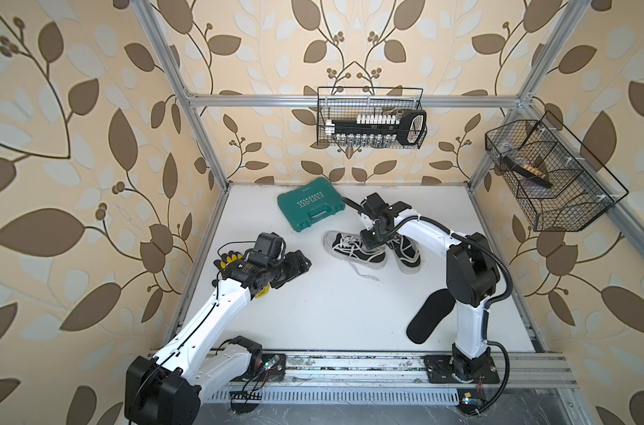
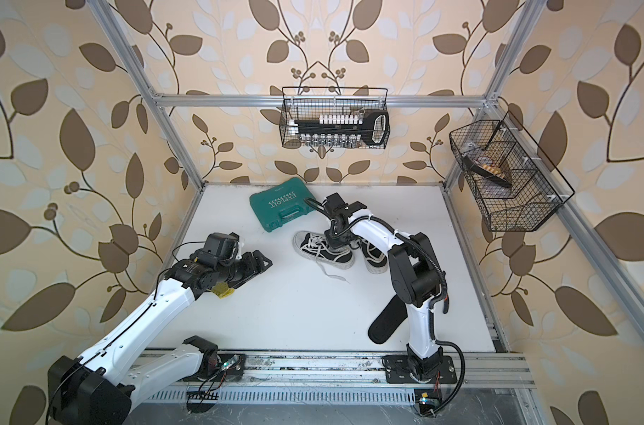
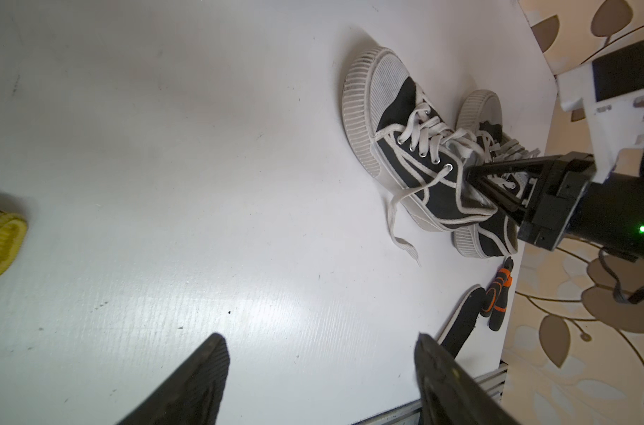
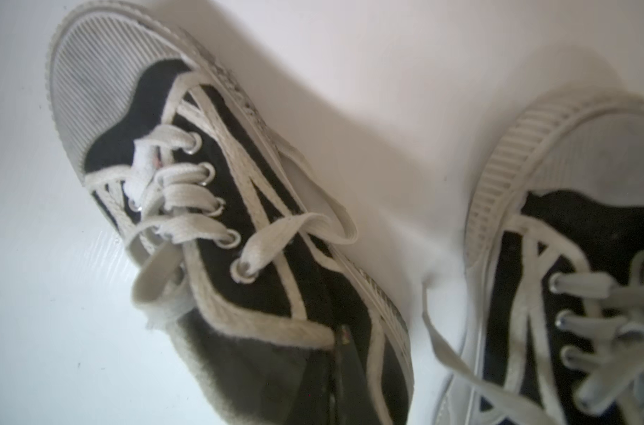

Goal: Insert the insole into the shoe
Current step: Adjust the shoe at the center of the board.

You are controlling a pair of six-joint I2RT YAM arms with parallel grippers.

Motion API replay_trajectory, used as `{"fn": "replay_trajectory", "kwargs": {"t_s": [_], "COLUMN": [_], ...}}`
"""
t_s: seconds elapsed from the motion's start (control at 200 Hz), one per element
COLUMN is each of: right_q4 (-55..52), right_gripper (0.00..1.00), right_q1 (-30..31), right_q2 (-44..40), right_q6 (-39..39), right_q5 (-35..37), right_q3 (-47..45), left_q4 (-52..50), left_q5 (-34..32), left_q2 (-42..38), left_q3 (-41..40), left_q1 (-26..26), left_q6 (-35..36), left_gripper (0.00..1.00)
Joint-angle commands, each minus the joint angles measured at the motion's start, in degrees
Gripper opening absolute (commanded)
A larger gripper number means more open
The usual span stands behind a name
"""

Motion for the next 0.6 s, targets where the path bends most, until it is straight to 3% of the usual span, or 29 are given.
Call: {"fn": "replay_trajectory", "kwargs": {"t_s": [0.0, 0.295, 0.375, 0.49, 0.545, 0.595], "right_q4": [1.81, 23.08, 25.83, 26.4, 26.0, 24.46], "right_gripper": [0.0, 0.0, 0.0, 0.0, 0.19, 0.29], "right_q1": [2.94, 9.34, 9.34, 11.63, 12.25, 12.47], "right_q2": [-5.96, -14.44, -13.21, -13.36, -14.27, -15.1], "right_q6": [16.03, 45.65, 49.66, 48.41, 46.56, 45.15], "right_q5": [-1.73, -1.22, -2.11, 0.69, 2.65, 4.19], "right_q3": [-6.15, -23.86, -25.28, -23.92, -23.45, -22.75], "left_q4": [0.44, 0.74, 0.49, 0.05, -0.04, 0.28], "left_q5": [0.02, 0.59, 0.45, 0.58, 0.55, 0.57], "left_q2": [-0.21, -0.2, -0.52, -0.84, -0.99, -1.17], "left_q3": [-0.01, -0.19, -0.19, -0.18, -0.17, -0.28], "left_q1": [-0.14, -0.13, -0.08, -0.13, -0.13, -0.08], "left_q6": [1.09, 1.0, 1.06, 1.19, 1.05, 0.96], "left_gripper": [0.8, 0.8, 0.8, 0.8, 0.8, 0.8]}}
